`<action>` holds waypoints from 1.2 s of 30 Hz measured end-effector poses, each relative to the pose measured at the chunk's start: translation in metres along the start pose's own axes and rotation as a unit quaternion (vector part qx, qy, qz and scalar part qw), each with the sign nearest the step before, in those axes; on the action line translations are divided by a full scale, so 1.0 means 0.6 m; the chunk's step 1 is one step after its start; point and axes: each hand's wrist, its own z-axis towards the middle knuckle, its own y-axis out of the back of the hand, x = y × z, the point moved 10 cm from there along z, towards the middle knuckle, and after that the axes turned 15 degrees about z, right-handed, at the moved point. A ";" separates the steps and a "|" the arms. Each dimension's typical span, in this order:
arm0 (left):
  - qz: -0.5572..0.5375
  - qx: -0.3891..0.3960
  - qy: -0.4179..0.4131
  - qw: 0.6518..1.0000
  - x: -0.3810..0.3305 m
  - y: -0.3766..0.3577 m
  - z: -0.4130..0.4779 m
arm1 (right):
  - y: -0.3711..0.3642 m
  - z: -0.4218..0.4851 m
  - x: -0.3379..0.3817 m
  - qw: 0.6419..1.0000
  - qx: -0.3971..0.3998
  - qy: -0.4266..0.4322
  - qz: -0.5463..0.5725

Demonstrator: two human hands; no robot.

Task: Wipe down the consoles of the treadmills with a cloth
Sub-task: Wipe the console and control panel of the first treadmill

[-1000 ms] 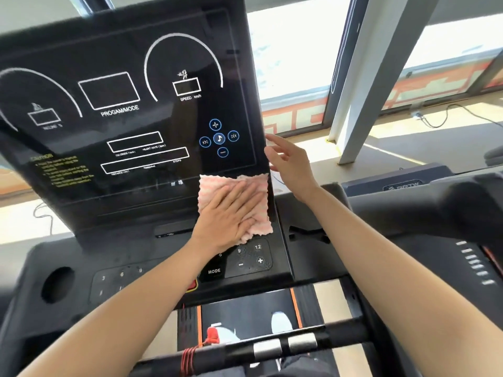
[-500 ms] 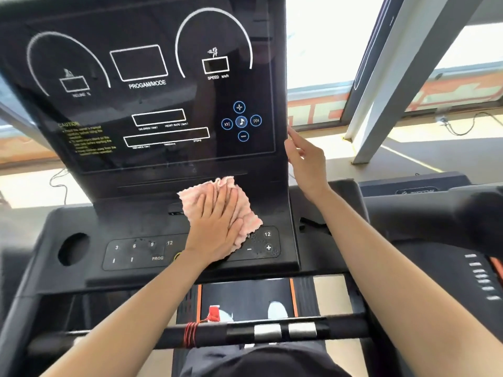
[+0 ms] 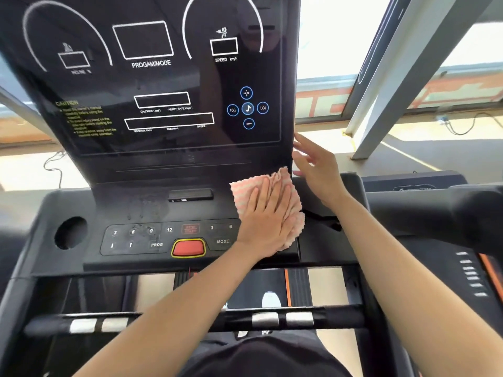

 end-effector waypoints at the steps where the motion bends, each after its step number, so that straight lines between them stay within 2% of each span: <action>1: 0.000 -0.001 0.003 1.000 -0.006 0.001 -0.003 | 0.000 -0.010 -0.006 1.000 0.006 -0.005 -0.003; 9: -0.007 0.015 0.009 1.000 -0.005 -0.002 -0.045 | -0.025 -0.102 -0.075 0.997 0.030 -0.062 -0.029; 15: 0.000 0.042 0.023 0.999 0.039 -0.014 -0.084 | -0.056 -0.168 -0.089 0.995 -0.010 -0.013 -0.096; 19: 0.025 0.020 0.023 0.999 0.081 -0.012 -0.116 | -0.078 -0.196 -0.090 0.986 -0.015 0.007 -0.167; 23: 0.045 0.031 0.023 0.998 0.130 -0.028 -0.151 | -0.111 -0.220 -0.084 0.958 -0.025 0.065 -0.280; 28: 0.046 0.034 0.053 0.997 0.204 -0.035 -0.193 | -0.135 -0.236 -0.086 0.913 -0.037 0.072 -0.401; 33: 0.050 0.030 0.065 0.996 0.274 -0.043 -0.238 | -0.161 -0.242 -0.069 0.875 -0.051 0.077 -0.474; 36: 0.052 0.019 0.067 0.996 0.311 -0.043 -0.261 | -0.204 -0.249 -0.063 0.878 -0.032 0.081 -0.471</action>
